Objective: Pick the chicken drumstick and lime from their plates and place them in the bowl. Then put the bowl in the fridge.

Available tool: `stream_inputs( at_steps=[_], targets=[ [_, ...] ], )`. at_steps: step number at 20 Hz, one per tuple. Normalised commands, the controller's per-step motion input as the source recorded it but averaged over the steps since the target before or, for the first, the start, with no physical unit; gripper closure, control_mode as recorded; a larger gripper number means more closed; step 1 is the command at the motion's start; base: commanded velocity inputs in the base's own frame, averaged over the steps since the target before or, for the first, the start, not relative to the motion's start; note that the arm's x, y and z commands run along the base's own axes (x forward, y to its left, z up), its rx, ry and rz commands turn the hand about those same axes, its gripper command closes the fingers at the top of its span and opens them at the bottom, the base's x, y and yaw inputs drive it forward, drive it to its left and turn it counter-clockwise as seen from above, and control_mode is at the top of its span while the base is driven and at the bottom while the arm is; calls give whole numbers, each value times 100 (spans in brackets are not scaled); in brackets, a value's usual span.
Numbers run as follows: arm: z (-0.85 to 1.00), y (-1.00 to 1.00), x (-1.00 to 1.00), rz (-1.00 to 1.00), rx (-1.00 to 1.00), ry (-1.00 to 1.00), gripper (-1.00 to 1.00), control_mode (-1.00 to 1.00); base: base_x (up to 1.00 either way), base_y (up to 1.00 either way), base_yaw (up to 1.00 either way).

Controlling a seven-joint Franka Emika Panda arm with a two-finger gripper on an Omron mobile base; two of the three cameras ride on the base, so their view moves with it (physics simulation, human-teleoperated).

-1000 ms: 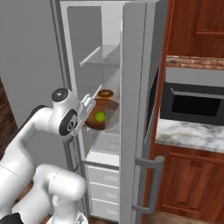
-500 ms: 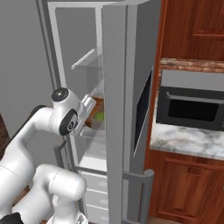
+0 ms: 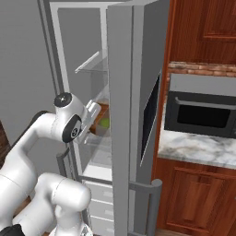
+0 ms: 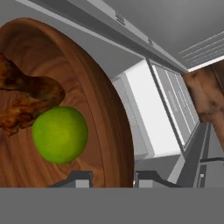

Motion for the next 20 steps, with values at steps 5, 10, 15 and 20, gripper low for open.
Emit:
stream_inputs(
  at_steps=[5,10,15,20],
  targets=[
    [0,0,0,0,0,0,100,100,0,0,0],
    [0,0,0,0,0,0,100,-100,0,0,0],
    [0,0,0,0,0,0,100,-100,0,0,0],
    [0,0,0,0,0,0,100,-100,0,0,0]
  ],
)
